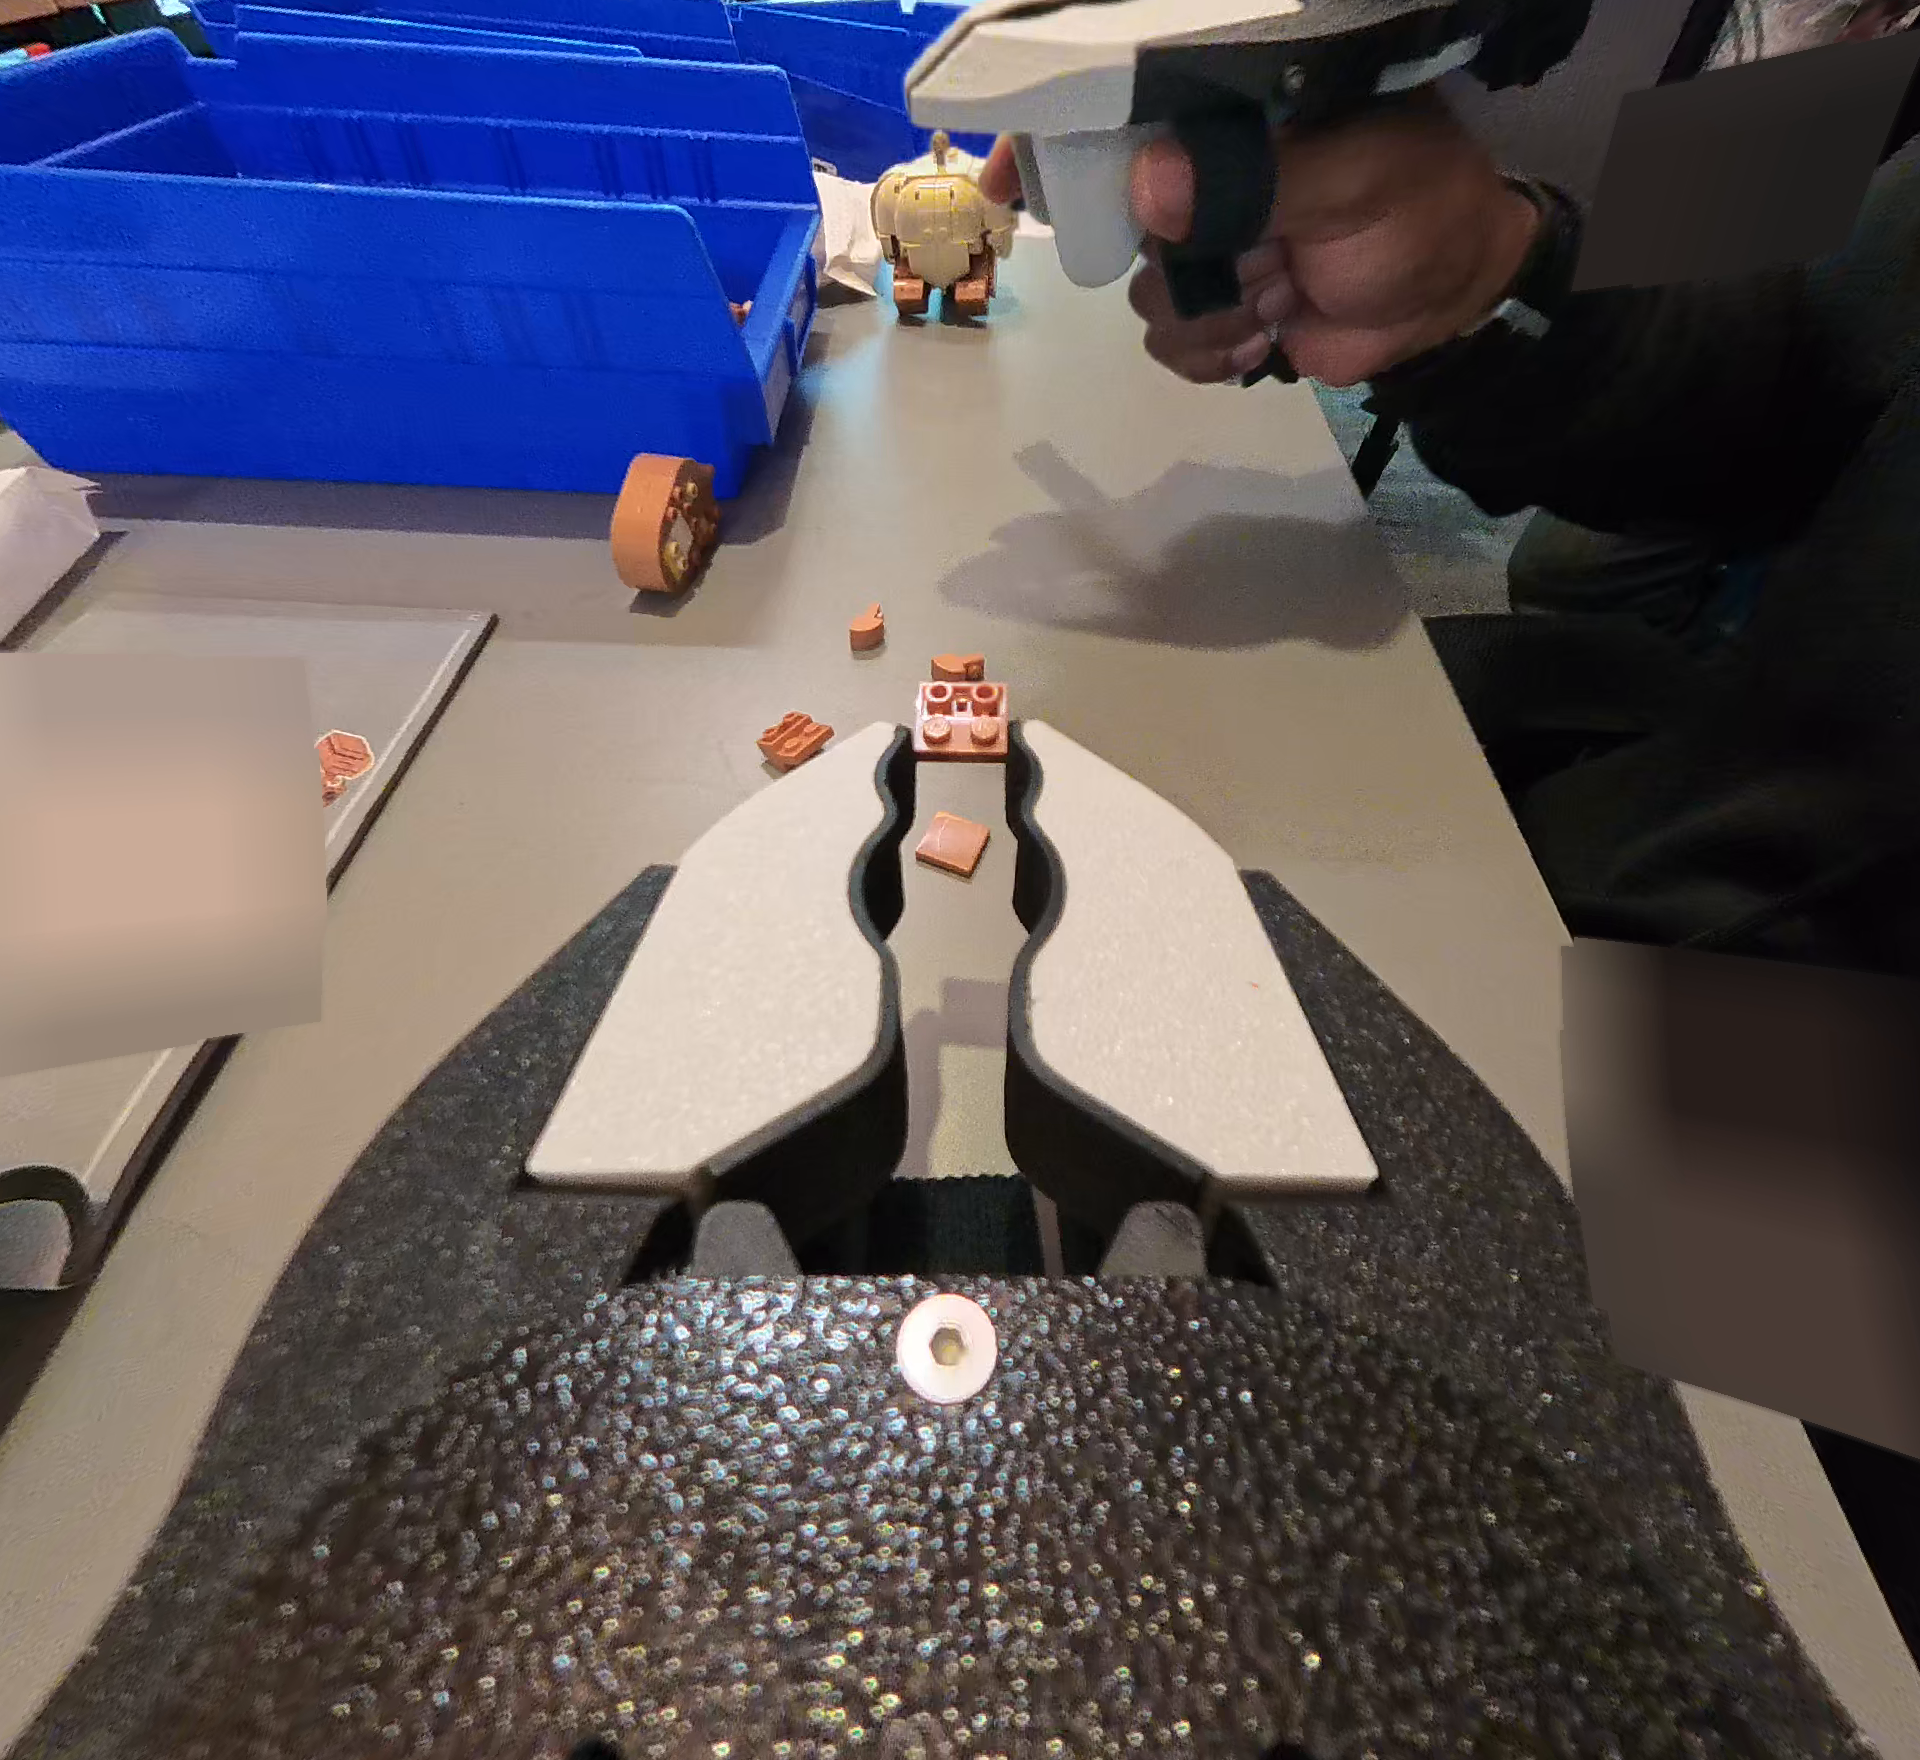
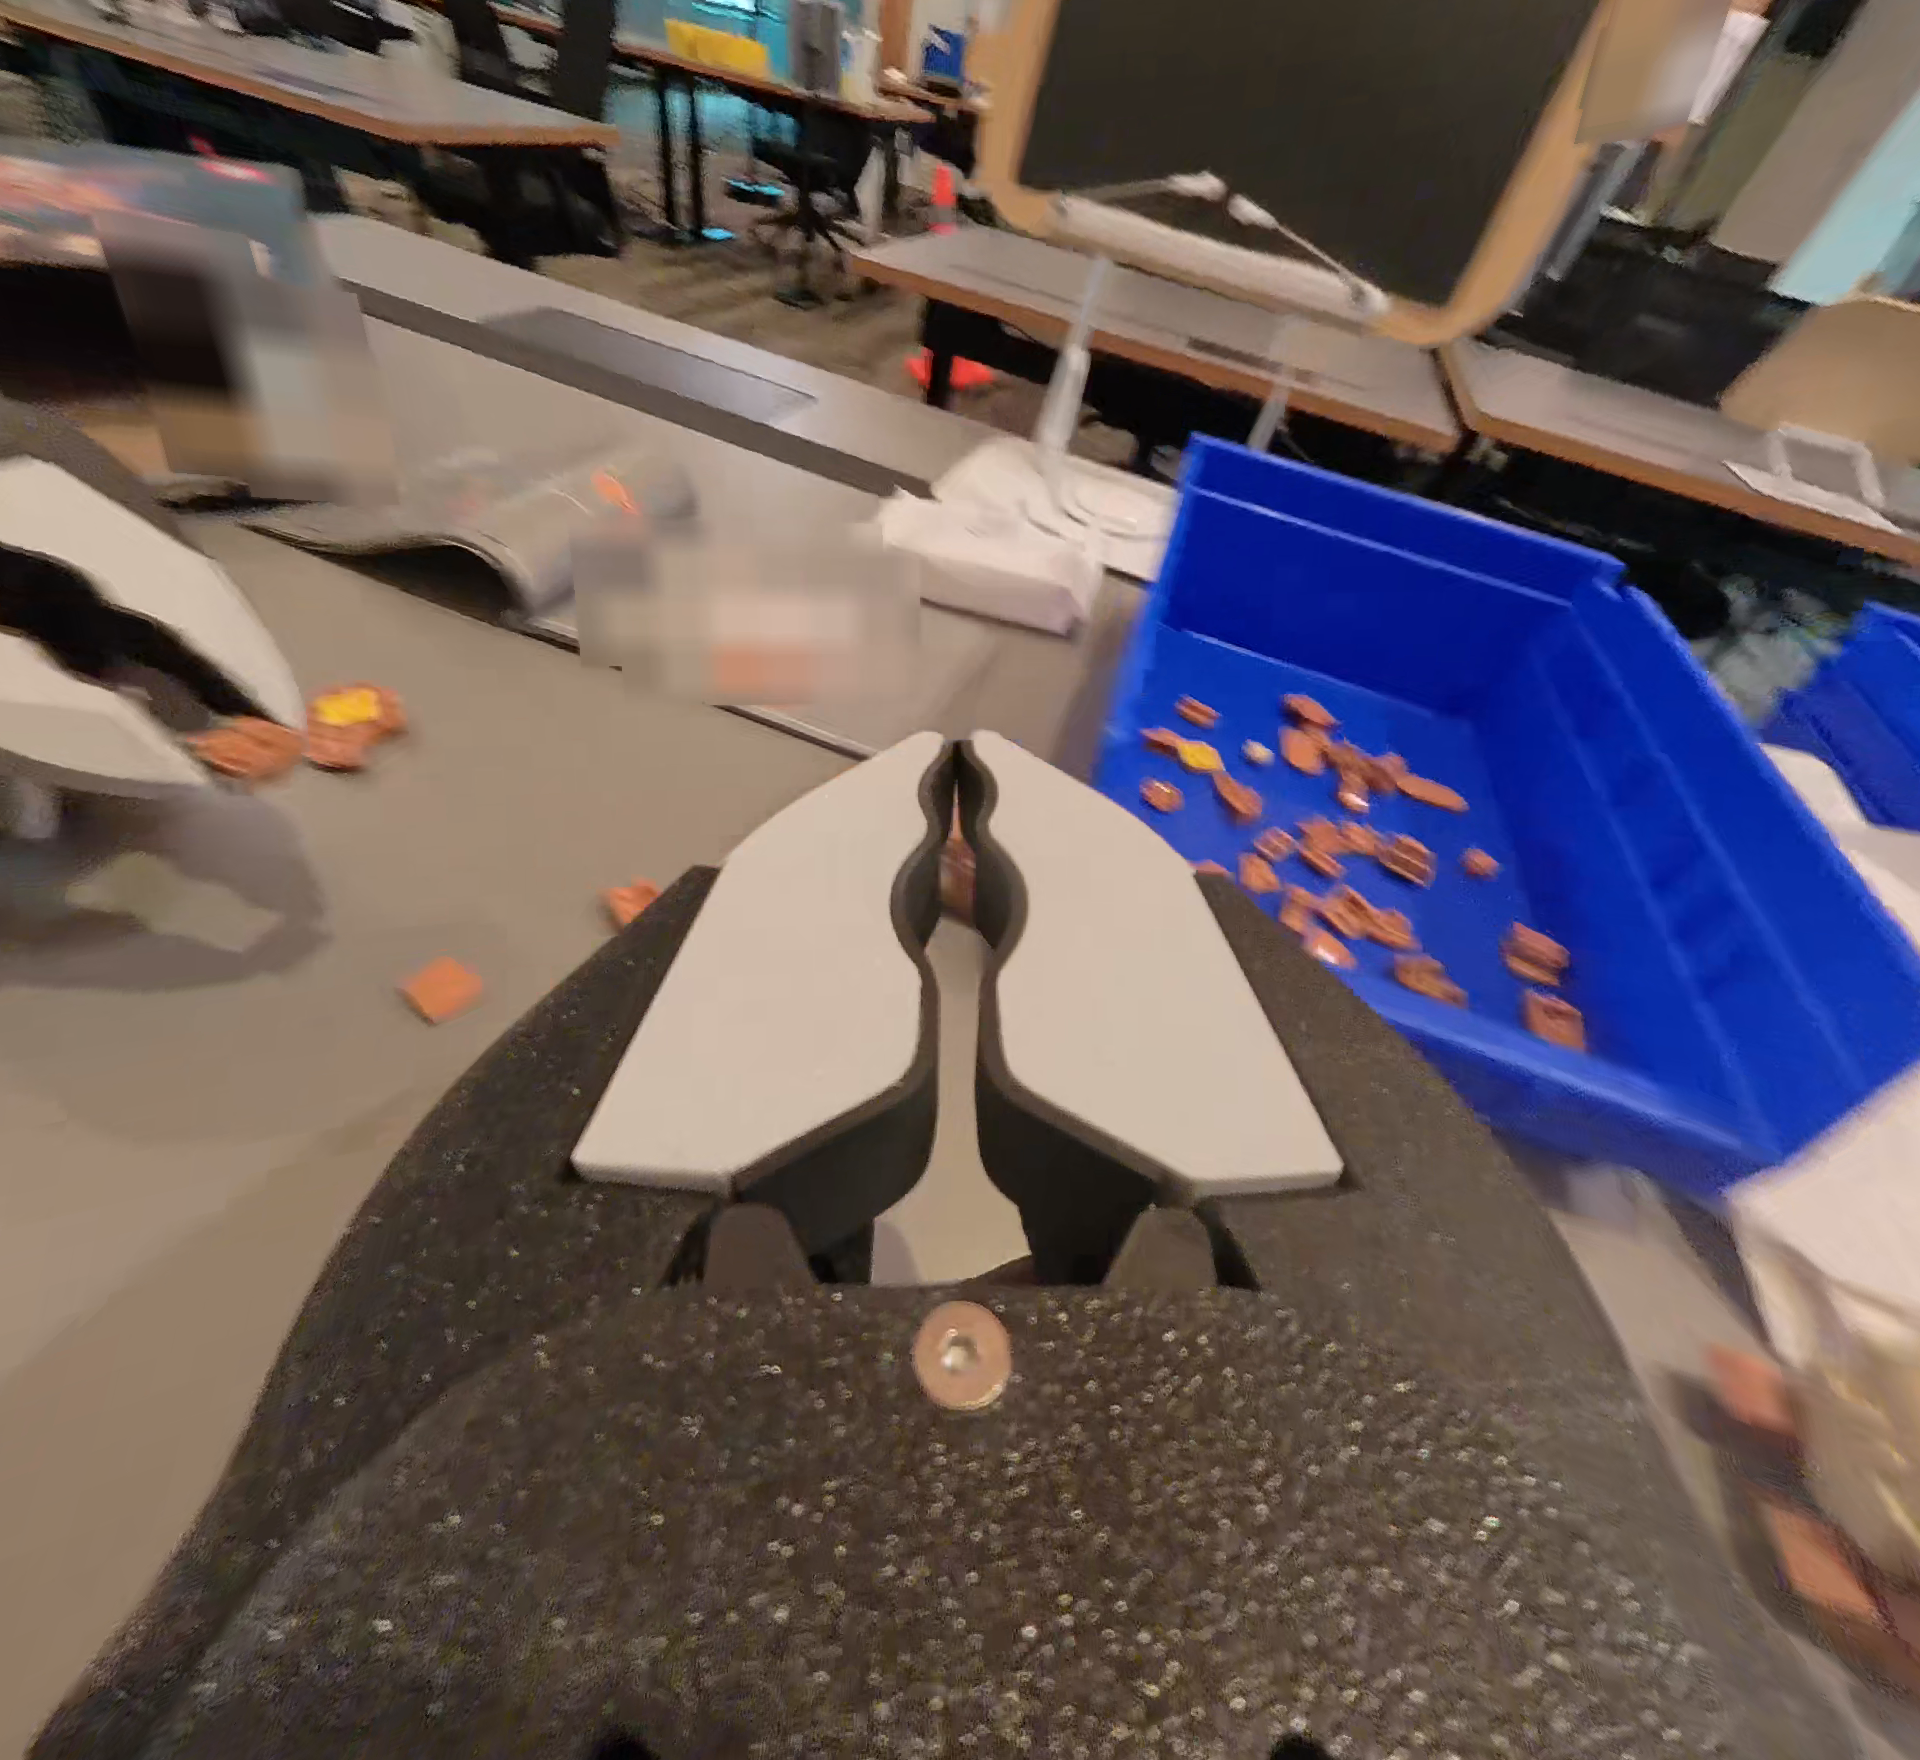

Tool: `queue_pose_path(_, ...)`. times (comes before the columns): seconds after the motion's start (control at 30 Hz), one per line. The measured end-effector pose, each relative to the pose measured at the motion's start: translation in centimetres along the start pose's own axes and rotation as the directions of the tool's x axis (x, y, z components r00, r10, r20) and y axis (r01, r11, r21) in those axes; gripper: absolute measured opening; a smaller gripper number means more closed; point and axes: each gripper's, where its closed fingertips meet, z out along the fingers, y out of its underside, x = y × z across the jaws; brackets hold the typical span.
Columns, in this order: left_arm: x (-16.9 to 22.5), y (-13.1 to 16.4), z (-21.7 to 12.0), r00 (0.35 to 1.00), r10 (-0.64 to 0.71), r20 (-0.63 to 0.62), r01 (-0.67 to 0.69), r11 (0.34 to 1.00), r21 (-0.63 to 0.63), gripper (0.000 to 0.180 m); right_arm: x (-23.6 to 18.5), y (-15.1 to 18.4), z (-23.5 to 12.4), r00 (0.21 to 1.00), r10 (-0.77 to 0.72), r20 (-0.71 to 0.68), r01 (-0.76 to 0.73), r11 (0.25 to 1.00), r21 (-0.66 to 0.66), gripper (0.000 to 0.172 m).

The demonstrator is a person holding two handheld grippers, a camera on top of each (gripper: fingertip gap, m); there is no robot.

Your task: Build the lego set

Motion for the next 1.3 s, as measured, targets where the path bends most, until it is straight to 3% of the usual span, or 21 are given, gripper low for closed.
queue_pose_path(0.13,-0.4,0.0,-0.2,1.000,-0.001,0.018,0.001,1.000,0.004,0.016,-6.2,1.9,1.1,0.991,-0.025,0.130,0.031,0.998,-0.050,0.000)
queue_pose_path(0.27,-0.8,-0.3,-0.8,0.999,-0.002,0.033,0.001,1.000,0.016,0.016,-2.7,5.2,0.0,0.996,-0.077,0.037,0.081,0.988,-0.133,0.000)
queue_pose_path(0.4,-0.5,-0.7,-0.9,1.000,-0.001,0.023,0.000,1.000,0.027,0.016,2.2,2.1,-0.6,0.990,-0.135,-0.035,0.129,0.983,-0.131,0.000)
queue_pose_path(0.5,-0.2,-0.9,-0.8,1.000,0.006,0.012,-0.007,0.999,0.032,0.016,-0.5,-0.5,-0.2,0.985,-0.167,0.034,0.169,0.983,-0.070,0.000)
queue_pose_path(0.63,-0.1,-1.2,-1.0,1.000,0.001,0.012,-0.002,0.999,0.048,0.016,-4.4,1.2,0.5,0.985,-0.099,0.140,0.109,0.992,-0.069,0.000)
queue_pose_path(0.77,0.7,-2.0,-1.4,0.997,-0.069,-0.019,0.070,0.995,0.078,0.016,-4.5,1.6,-0.7,0.989,0.025,0.146,-0.012,0.996,-0.091,0.000)
queue_pose_path(0.87,2.5,-3.2,-2.4,0.997,-0.062,-0.041,0.066,0.994,0.085,0.016,-4.9,1.6,-2.6,0.990,0.036,0.134,-0.024,0.995,-0.094,0.000)
queue_pose_path(1.0,1.8,-4.0,-2.1,0.996,-0.066,-0.052,0.071,0.992,0.107,0.016,-5.1,1.9,-1.6,0.986,0.048,0.161,-0.033,0.995,-0.097,0.000)
queue_pose_path(1.13,0.8,-2.5,-1.0,0.998,-0.052,-0.034,0.053,0.998,0.033,0.016,-6.7,2.4,-0.6,0.957,0.014,0.290,0.018,0.994,-0.105,0.000)
queue_pose_path(1.3,0.6,-1.5,0.3,0.997,-0.021,-0.079,0.020,1.000,-0.020,0.016,-11.4,2.3,-0.2,0.777,0.023,0.629,0.032,0.997,-0.076,0.000)
